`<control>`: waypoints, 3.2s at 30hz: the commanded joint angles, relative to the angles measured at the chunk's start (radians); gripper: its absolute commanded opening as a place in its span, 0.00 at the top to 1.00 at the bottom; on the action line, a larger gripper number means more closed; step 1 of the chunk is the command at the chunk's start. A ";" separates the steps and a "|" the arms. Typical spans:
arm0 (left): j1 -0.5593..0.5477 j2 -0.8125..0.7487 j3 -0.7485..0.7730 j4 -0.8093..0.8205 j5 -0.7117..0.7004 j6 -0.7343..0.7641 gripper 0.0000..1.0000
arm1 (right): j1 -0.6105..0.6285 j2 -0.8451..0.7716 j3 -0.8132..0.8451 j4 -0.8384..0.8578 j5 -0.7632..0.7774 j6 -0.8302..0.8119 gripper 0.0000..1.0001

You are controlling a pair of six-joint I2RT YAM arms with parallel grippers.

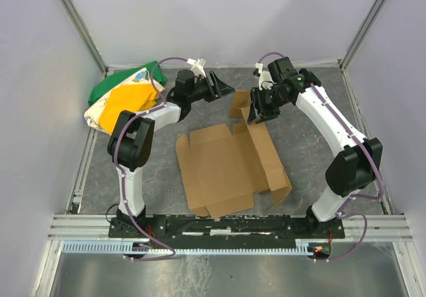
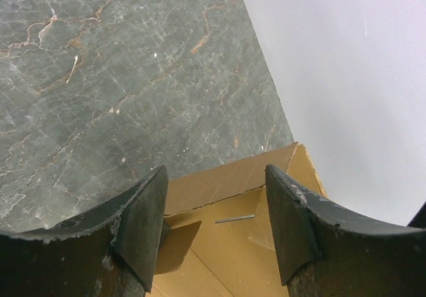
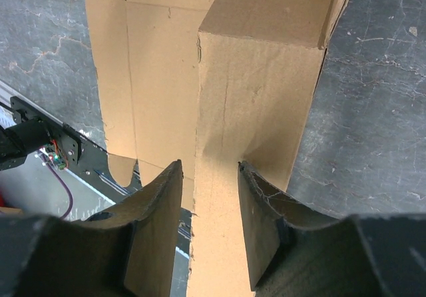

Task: Fold the paper box

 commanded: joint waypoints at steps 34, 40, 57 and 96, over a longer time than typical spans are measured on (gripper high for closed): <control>-0.106 -0.240 -0.562 0.904 0.014 0.672 0.27 | 0.007 0.013 0.006 0.015 -0.027 0.004 0.55; -0.150 -0.176 -0.496 0.869 0.030 0.719 0.31 | 0.006 0.027 0.032 -0.002 -0.028 0.001 0.55; -0.154 -0.167 -0.560 0.839 0.083 0.840 0.37 | 0.006 0.036 0.051 -0.022 -0.021 -0.002 0.55; -0.167 -0.189 -0.446 0.586 0.093 0.709 0.97 | 0.007 -0.032 0.097 -0.009 0.104 0.073 0.52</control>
